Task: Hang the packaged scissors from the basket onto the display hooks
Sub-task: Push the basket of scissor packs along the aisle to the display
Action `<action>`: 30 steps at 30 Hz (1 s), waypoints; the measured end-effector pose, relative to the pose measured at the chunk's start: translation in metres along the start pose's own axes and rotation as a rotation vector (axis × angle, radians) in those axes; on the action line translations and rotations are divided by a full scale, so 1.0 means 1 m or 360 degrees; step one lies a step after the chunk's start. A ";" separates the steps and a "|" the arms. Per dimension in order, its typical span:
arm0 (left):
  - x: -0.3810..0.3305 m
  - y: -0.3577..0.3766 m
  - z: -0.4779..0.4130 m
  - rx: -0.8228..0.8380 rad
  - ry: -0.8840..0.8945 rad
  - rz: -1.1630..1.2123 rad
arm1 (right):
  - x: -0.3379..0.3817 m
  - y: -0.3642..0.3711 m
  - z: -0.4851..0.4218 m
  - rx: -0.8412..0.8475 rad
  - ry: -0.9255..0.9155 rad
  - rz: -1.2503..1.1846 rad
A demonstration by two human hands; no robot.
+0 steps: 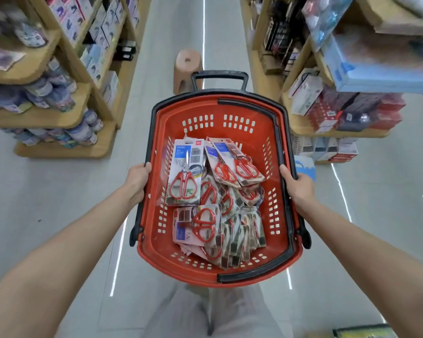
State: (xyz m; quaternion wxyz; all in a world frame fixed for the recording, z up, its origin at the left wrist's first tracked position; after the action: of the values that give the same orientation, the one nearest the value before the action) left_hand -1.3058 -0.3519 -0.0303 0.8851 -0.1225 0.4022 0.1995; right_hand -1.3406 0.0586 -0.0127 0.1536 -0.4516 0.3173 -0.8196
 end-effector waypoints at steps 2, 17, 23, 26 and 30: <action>-0.035 0.022 -0.032 0.0008 0.0014 -0.0012 | 0.025 0.003 -0.038 -0.0009 0.0026 -0.0036; -0.231 0.151 -0.273 0.0001 -0.0049 -0.0046 | 0.216 0.040 -0.308 0.0026 0.0049 -0.0056; -0.313 0.199 -0.383 0.0103 -0.0061 -0.0146 | 0.281 0.066 -0.399 -0.0051 0.0151 -0.0028; -0.352 0.224 -0.431 0.0178 -0.0073 -0.0235 | 0.305 0.077 -0.436 -0.0125 0.0248 -0.0016; -0.406 0.262 -0.483 0.0262 -0.0053 -0.0331 | 0.334 0.087 -0.483 -0.0120 0.0372 -0.0050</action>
State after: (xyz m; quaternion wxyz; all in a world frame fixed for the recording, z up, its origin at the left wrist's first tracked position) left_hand -1.9864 -0.4045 -0.0483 0.9146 -0.0871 0.3878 0.0751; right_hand -1.9305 -0.0022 -0.0444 0.0857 -0.3633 0.3564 -0.8565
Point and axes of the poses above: each hand's wrist, its own z-axis away from the middle knuckle, its own y-axis out of the palm, x = y × z, the point moved 8 cm from there along -z, towards the middle knuckle, and after that the axes turned 8 degrees about z, right-handed, at the moved point
